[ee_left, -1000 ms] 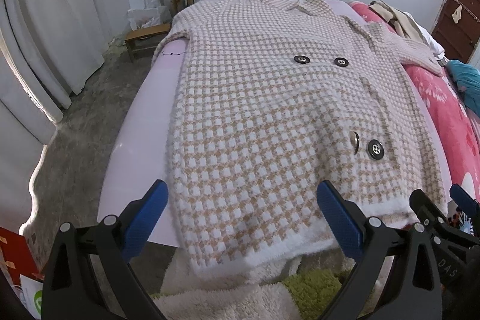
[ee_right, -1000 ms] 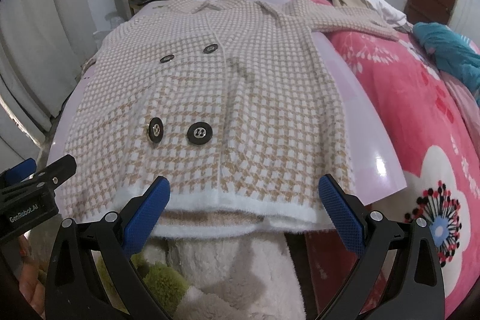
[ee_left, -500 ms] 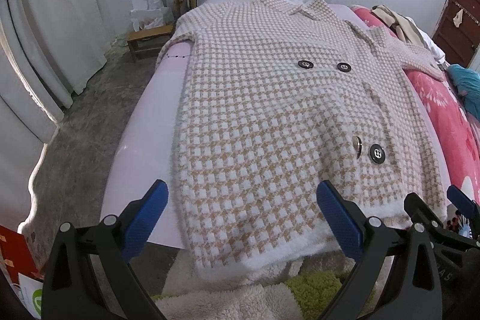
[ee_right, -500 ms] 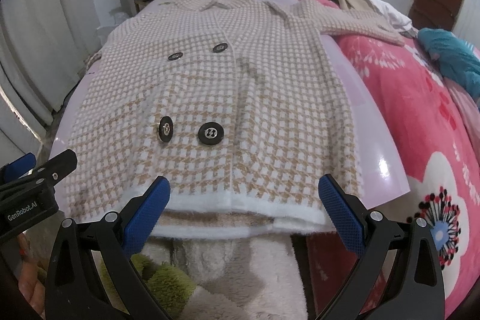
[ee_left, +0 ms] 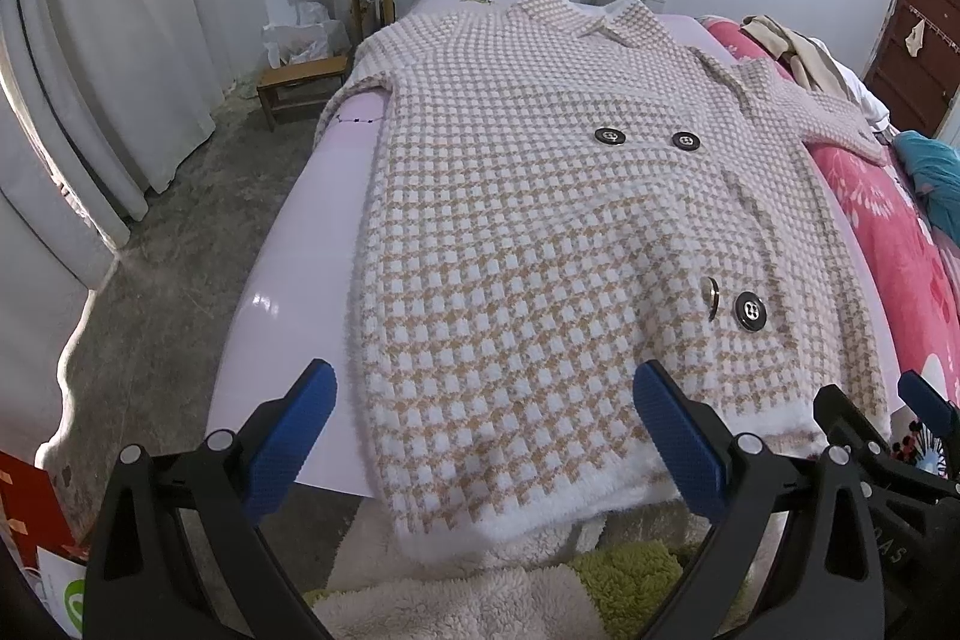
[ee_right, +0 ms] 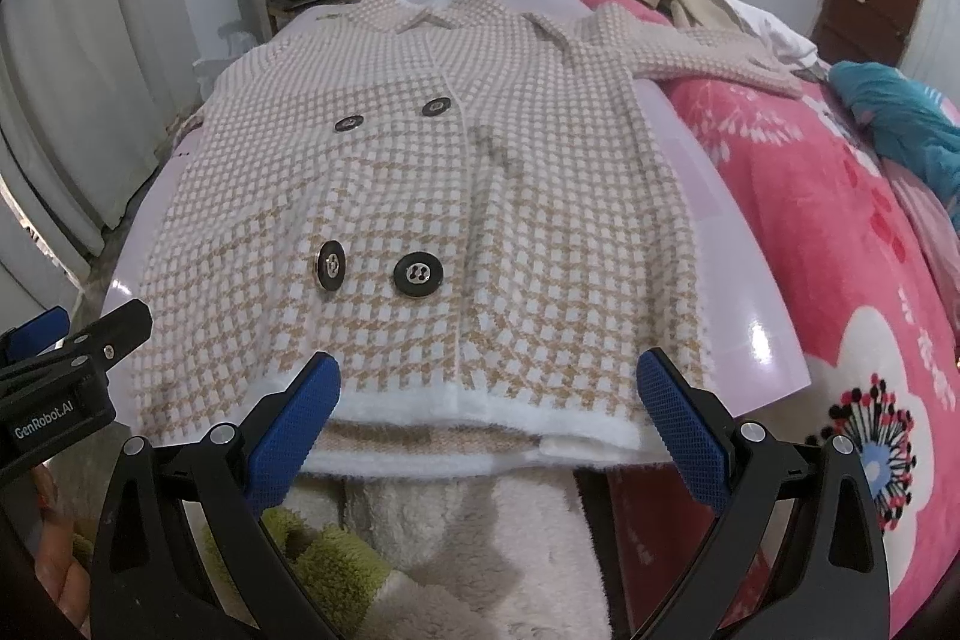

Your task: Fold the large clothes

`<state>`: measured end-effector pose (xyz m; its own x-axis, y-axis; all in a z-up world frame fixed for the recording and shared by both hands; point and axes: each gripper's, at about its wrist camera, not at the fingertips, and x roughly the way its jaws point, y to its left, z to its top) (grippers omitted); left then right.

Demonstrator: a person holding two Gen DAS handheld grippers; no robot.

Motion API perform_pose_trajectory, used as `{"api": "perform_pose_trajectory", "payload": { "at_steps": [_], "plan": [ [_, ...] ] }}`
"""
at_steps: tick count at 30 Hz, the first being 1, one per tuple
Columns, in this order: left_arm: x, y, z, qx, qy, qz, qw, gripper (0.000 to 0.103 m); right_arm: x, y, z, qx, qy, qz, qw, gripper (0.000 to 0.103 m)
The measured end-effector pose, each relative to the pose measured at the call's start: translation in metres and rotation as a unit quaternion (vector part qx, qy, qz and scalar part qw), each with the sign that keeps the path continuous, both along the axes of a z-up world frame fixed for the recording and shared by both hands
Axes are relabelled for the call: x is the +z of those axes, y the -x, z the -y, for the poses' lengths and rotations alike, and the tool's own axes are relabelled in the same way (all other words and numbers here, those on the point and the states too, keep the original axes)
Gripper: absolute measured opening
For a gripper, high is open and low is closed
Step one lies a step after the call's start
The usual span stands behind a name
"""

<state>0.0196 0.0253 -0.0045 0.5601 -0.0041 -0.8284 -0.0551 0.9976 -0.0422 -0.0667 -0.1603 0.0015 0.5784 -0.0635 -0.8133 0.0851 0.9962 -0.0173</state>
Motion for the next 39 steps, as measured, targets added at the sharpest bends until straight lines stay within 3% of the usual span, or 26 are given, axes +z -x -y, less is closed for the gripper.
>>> {"api": "perform_pose_trajectory", "payload": {
  "at_steps": [5, 10, 15, 23, 29, 31, 35, 37, 39],
  "plan": [
    [0.003, -0.001, -0.001, 0.002, -0.006, 0.006, 1.0000, 0.097, 0.006, -0.001, 0.003, 0.003, -0.006, 0.021, 1.000, 0.095],
    [0.012, -0.013, -0.014, 0.007, -0.022, 0.031, 0.9992, 0.097, 0.021, -0.016, -0.003, 0.020, 0.022, 0.053, 0.998, 0.095],
    [0.022, -0.033, -0.034, 0.006, -0.017, 0.064, 0.9978, 0.097, 0.039, -0.037, -0.009, 0.049, 0.018, 0.100, 0.994, 0.095],
    [0.036, -0.066, -0.069, -0.022, 0.057, 0.125, 0.9903, 0.098, 0.048, -0.083, -0.028, 0.111, -0.003, 0.128, 0.986, 0.095],
    [0.034, -0.107, -0.096, -0.021, 0.132, 0.120, 0.9838, 0.097, 0.039, -0.130, -0.052, 0.151, -0.025, 0.121, 0.981, 0.095],
    [0.033, -0.119, -0.105, -0.013, 0.143, 0.117, 0.9828, 0.097, 0.036, -0.144, -0.058, 0.165, -0.033, 0.113, 0.979, 0.095],
    [0.030, -0.150, -0.125, 0.026, 0.123, 0.112, 0.9857, 0.097, 0.025, -0.167, -0.070, 0.182, -0.037, 0.093, 0.978, 0.095],
    [0.027, -0.166, -0.147, 0.051, 0.138, 0.113, 0.9826, 0.097, 0.020, -0.178, -0.077, 0.193, -0.045, 0.081, 0.977, 0.095],
    [0.017, -0.186, -0.177, 0.084, 0.182, 0.099, 0.9746, 0.097, 0.015, -0.189, -0.083, 0.206, -0.052, 0.069, 0.975, 0.095]
  ]
}}
